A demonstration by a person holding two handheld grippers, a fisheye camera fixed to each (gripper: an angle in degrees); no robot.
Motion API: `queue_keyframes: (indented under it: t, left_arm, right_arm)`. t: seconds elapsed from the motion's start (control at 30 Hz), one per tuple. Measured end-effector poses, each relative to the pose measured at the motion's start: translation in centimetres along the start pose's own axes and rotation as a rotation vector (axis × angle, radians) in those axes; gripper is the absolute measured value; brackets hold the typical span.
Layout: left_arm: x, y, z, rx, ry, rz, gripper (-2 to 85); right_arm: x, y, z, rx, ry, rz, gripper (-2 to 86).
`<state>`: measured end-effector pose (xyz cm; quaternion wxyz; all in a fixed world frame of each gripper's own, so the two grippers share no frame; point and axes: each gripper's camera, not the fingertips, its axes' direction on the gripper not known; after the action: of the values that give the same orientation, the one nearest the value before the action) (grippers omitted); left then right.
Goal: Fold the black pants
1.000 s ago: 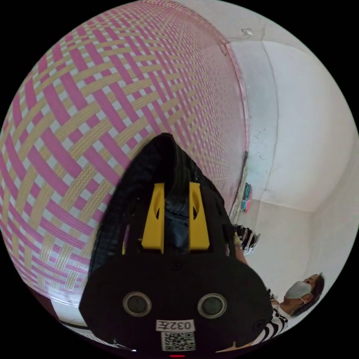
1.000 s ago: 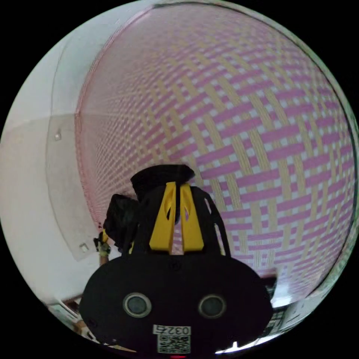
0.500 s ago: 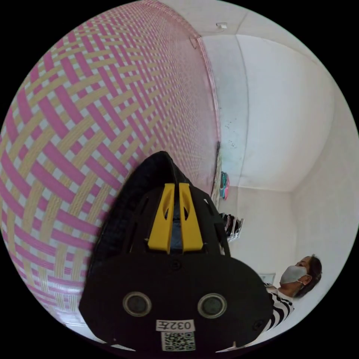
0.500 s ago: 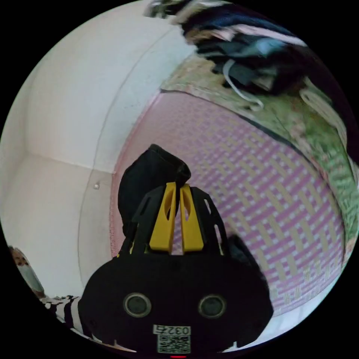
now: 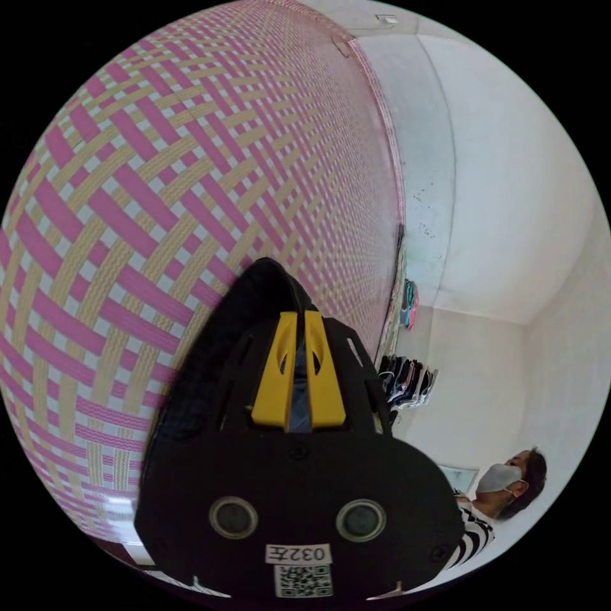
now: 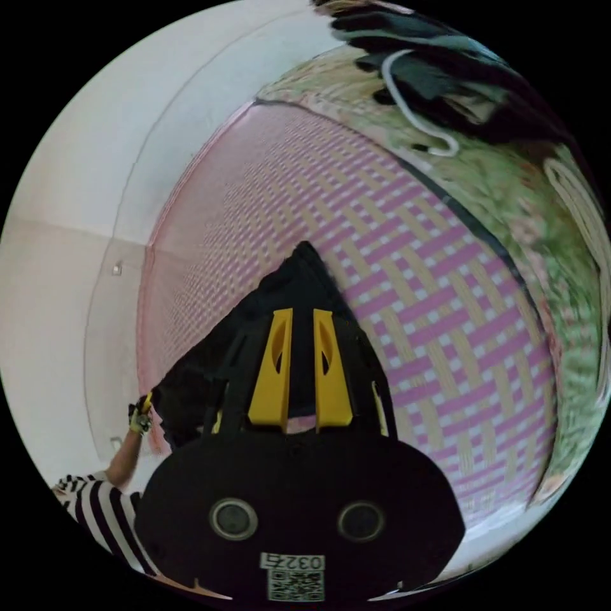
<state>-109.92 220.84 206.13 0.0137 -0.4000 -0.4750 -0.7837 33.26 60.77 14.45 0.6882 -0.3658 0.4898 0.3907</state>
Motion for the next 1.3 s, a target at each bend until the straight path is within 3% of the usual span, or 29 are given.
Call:
queue_keyframes:
  t: [0.13, 0.3, 0.5, 0.57, 0.73, 0.87, 1.03, 1.13, 1.3]
  left_arm:
    - [-0.4, -0.5, -0.4, -0.011, 0.045, -0.009, -1.7]
    - [-0.4, -2.7, -1.1, -0.071, -0.032, 0.01, -1.6]
    - [-1.5, -5.9, 0.6, -0.057, -0.184, 0.015, -1.2]
    - [-2.2, -6.6, 1.9, -0.077, -0.236, 0.022, -1.1]
    - [-4.1, -7.1, 1.7, -0.021, -0.159, 0.005, -1.0]
    - [-3.2, -3.4, -1.6, 0.095, -0.127, 0.103, -1.1]
    - [-4.2, 5.1, -1.7, -0.004, -0.014, 0.219, -0.9]
    - [-8.0, 11.3, -2.9, 0.039, 0.03, 0.159, -1.0]
    - [-18.4, 21.4, -7.9, 0.329, 0.148, -0.113, -1.0]
  right_arm:
    - [-5.0, -2.0, 5.4, -0.106, 0.048, -0.174, 6.3]
    - [-9.3, -1.8, 9.7, -0.08, 0.373, -0.322, 0.0]
    - [-8.6, -3.8, 10.6, -0.019, 0.502, -0.222, -1.0]
    - [-7.8, -4.6, 10.7, 0.003, 0.471, -0.158, -1.0]
    - [-7.1, -5.3, 11.2, -0.031, 0.403, -0.072, -1.0]
    - [-6.5, -0.4, 7.6, 0.072, 0.155, -0.136, -0.9]
    - [-3.2, 10.0, 4.6, 0.04, 0.083, -0.208, -0.8]
    - [1.8, 16.9, 1.7, 0.067, 0.051, -0.119, -0.3]
    - [13.0, 26.6, -2.5, 0.092, -0.008, 0.136, 5.2]
